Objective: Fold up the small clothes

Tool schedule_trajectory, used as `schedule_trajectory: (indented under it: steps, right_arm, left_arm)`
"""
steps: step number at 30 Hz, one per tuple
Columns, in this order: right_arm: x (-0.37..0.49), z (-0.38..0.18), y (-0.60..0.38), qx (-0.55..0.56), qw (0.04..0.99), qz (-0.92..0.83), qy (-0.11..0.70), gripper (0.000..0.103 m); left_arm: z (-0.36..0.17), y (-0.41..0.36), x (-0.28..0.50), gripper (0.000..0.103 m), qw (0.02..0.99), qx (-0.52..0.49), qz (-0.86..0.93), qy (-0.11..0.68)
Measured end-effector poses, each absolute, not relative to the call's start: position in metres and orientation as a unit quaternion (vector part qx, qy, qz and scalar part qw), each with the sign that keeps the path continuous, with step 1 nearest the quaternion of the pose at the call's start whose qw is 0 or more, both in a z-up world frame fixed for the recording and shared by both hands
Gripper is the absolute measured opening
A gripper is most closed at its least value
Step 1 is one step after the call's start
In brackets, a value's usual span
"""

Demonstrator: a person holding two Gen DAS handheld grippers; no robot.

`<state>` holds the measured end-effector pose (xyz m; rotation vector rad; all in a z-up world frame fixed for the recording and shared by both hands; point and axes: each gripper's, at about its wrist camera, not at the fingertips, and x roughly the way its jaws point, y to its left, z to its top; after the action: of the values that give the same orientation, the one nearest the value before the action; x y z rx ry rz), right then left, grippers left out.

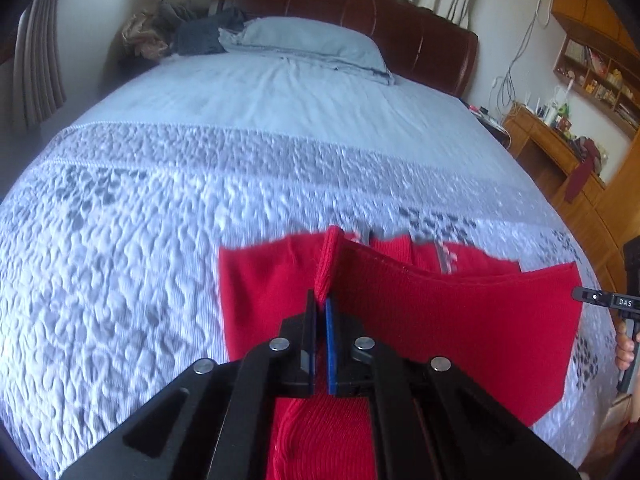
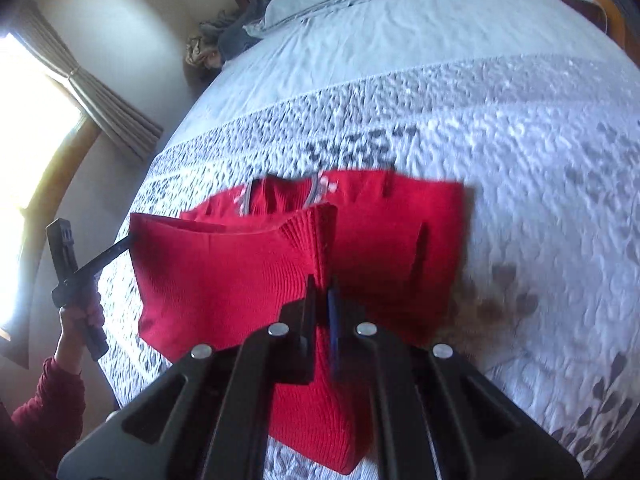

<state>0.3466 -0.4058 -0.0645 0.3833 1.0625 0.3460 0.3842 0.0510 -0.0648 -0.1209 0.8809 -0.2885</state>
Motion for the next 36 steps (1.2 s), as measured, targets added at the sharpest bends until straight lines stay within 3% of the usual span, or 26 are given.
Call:
schedule_trajectory:
  steps: [6,11,16,20,21,23,25,27,28,29,36]
  right_arm:
    - [0.417,-0.073,-0.413,0.176,0.830,0.117,0.517,0.003]
    - [0.468,-0.134,-0.408,0.167,0.805,0.071,0.565,0.003]
    - [0.477,-0.181,-0.402,0.138,0.788,0.043,0.598,0.004]
    - [0.472,-0.187,-0.407,0.155,0.792,0.045,0.588,0.005]
    - [0.469,-0.184,-0.409,0.159,0.794,0.045,0.585,0.010]
    - [0.461,-0.172,-0.412,0.167,0.798,0.042,0.577,0.032]
    - [0.445,-0.152,-0.414,0.164,0.806,0.045,0.567,0.038]
    - [0.424,-0.134,-0.412,0.139,0.806,0.045,0.573,0.045]
    - [0.409,-0.127,-0.411,0.125,0.804,0.044,0.580,0.053]
    - [0.388,-0.121,-0.410,0.116,0.797,0.047,0.591,0.060]
    - [0.296,-0.139,-0.407,0.159,0.744,0.082,0.644,0.063]
  left_arm:
    - [-0.077,0.036,0.450,0.003,0.894,-0.050,-0.108,0.431]
    - [-0.131,0.024,0.492,0.003,0.875,-0.020,-0.072,0.478]
    - [-0.175,0.022,0.495,0.004,0.860,0.004,-0.052,0.507]
    - [-0.178,0.025,0.492,0.006,0.862,0.001,-0.052,0.504]
    - [-0.176,0.025,0.493,0.009,0.861,0.004,-0.049,0.507]
    - [-0.166,0.027,0.487,0.017,0.858,0.007,-0.040,0.512]
    - [-0.150,0.033,0.473,0.062,0.857,0.005,-0.034,0.514]
    - [-0.135,0.044,0.454,0.073,0.852,-0.004,-0.035,0.522]
    - [-0.130,0.050,0.439,0.079,0.843,-0.013,-0.048,0.536]
    - [-0.129,0.056,0.425,0.082,0.829,-0.019,-0.052,0.556]
    - [-0.145,0.096,0.332,0.083,0.790,-0.096,-0.062,0.602]
